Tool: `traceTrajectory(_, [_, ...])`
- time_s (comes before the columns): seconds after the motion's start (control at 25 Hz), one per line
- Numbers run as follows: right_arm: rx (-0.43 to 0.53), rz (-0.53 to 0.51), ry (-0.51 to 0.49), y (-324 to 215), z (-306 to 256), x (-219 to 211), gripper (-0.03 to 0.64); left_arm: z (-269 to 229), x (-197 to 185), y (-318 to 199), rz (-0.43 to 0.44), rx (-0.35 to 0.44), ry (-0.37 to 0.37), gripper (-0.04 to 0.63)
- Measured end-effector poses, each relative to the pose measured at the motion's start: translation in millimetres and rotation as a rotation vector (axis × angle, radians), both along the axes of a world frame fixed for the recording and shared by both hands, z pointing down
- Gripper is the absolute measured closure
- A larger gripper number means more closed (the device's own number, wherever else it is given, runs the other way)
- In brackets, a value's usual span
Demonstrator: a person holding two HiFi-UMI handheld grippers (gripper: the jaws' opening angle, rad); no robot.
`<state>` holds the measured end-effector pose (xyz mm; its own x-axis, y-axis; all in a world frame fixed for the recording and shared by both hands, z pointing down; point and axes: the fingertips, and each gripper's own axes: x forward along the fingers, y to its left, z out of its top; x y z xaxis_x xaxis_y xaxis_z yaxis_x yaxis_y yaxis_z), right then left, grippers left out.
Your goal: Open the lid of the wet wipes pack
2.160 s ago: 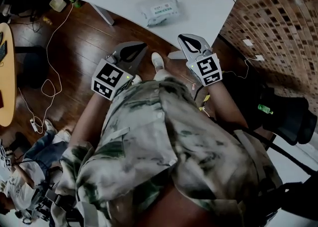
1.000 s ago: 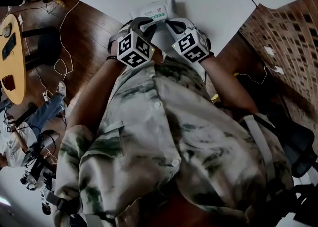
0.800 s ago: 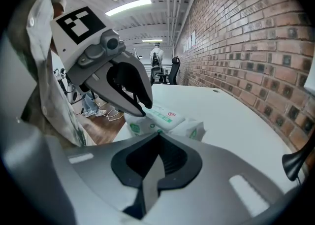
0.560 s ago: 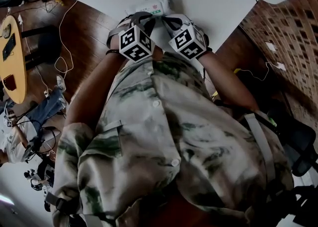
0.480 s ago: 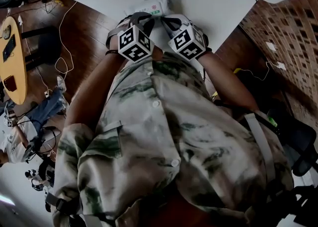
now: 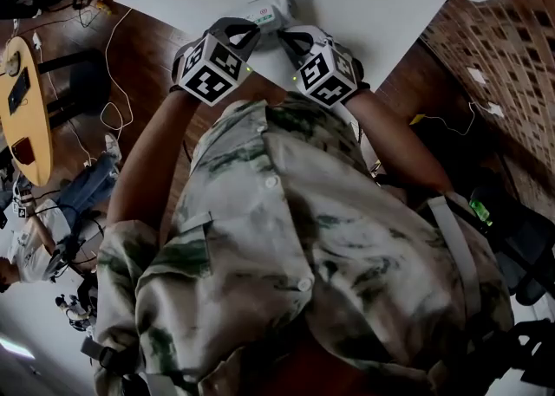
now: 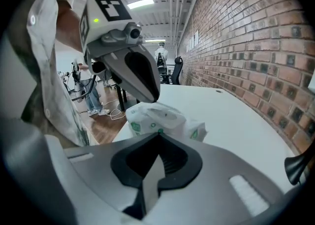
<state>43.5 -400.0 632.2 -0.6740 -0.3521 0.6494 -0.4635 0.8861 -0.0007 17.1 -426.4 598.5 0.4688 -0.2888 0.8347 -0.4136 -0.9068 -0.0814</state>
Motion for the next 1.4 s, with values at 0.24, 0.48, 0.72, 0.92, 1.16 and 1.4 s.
traceTrajectory(0.24, [-0.010,-0.001,-0.009,1,-1,-1,0.618,-27,-16,-37,-0.104,-0.010,0.088,0.577])
traceTrajectory(0.48, [-0.021,-0.008,-0.013,2,-1,-2,0.618,-23,-29,-74,-0.185,-0.021,0.104,0.572])
traceTrajectory(0.72, [-0.045,-0.004,-0.033,3,-1,-3,0.618,-2,-36,-96,-0.253,-0.109,0.138,0.566])
traceTrajectory(0.92, [-0.057,-0.003,-0.042,5,-1,-2,0.618,23,-37,-103,-0.310,-0.213,0.178,0.561])
traceTrajectory(1.16, [-0.074,-0.015,-0.052,6,-4,-3,0.618,37,-42,-106,-0.360,-0.283,0.229,0.557])
traceTrajectory(1.4, [-0.073,0.005,-0.054,5,-5,-3,0.618,43,-42,-106,-0.384,-0.304,0.264,0.575])
